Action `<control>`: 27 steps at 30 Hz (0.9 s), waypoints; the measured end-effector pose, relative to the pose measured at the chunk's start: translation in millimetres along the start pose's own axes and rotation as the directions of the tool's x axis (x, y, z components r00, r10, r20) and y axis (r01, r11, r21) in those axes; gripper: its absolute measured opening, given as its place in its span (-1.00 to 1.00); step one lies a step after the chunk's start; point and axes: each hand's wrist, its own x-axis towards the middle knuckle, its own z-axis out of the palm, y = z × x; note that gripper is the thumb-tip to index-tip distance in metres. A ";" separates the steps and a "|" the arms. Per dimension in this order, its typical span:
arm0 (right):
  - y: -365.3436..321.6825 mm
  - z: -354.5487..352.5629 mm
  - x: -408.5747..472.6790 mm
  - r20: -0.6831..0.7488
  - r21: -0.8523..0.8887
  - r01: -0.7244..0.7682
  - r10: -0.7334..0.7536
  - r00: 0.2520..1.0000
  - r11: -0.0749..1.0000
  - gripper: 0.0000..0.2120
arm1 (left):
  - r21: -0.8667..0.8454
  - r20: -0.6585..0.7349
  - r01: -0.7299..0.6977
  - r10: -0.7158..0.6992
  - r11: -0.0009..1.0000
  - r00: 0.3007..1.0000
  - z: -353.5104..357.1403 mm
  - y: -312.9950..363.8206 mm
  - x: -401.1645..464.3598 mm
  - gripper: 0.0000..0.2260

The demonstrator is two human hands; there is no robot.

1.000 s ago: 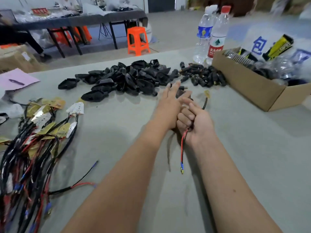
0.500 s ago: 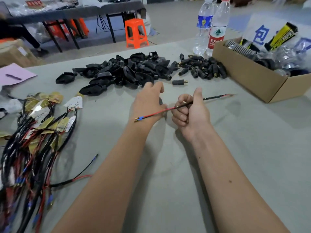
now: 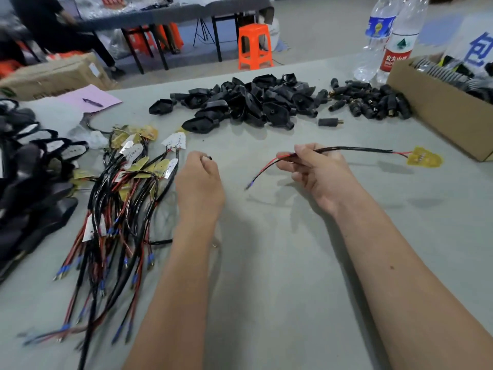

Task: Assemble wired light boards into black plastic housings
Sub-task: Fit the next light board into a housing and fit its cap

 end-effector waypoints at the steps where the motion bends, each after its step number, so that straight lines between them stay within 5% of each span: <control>1: 1.5 2.5 0.0 0.011 -0.011 0.001 -0.001 1.000 1.000 -0.86 | -0.072 -0.015 0.028 -0.029 0.997 0.999 -2.6 -1.8 0.7 -0.74; 6: 8.8 9.1 0.7 0.052 -0.067 0.024 -0.020 0.998 0.997 -0.89 | -0.441 0.112 0.199 -0.166 0.875 0.980 3.8 -9.4 2.6 -0.73; 12: 14.8 16.2 -0.3 0.096 0.002 0.075 -0.075 0.992 0.997 -0.87 | -0.470 0.318 0.239 -0.090 0.850 0.944 15.5 -3.4 5.6 -0.67; 15: 18.0 20.2 1.1 0.073 0.064 0.062 -0.067 0.995 0.996 -0.87 | -0.412 0.363 0.060 0.103 0.909 0.926 14.7 -3.2 2.3 -0.84; 18: 20.5 19.8 2.9 0.048 0.062 0.066 -0.069 0.996 0.996 -0.83 | -0.347 0.403 -0.074 0.220 0.935 0.889 13.9 -5.0 1.2 -0.78; 21: 23.1 20.0 2.0 0.077 0.035 0.081 -0.084 0.993 0.996 -0.95 | -0.374 0.410 -0.042 0.206 0.927 0.889 10.8 -4.2 2.1 -0.78; 27: 26.3 21.6 -0.8 0.149 -0.161 0.175 -0.152 0.977 0.971 -0.85 | -0.491 0.437 0.092 0.153 0.866 0.886 8.5 -2.2 -1.2 -0.83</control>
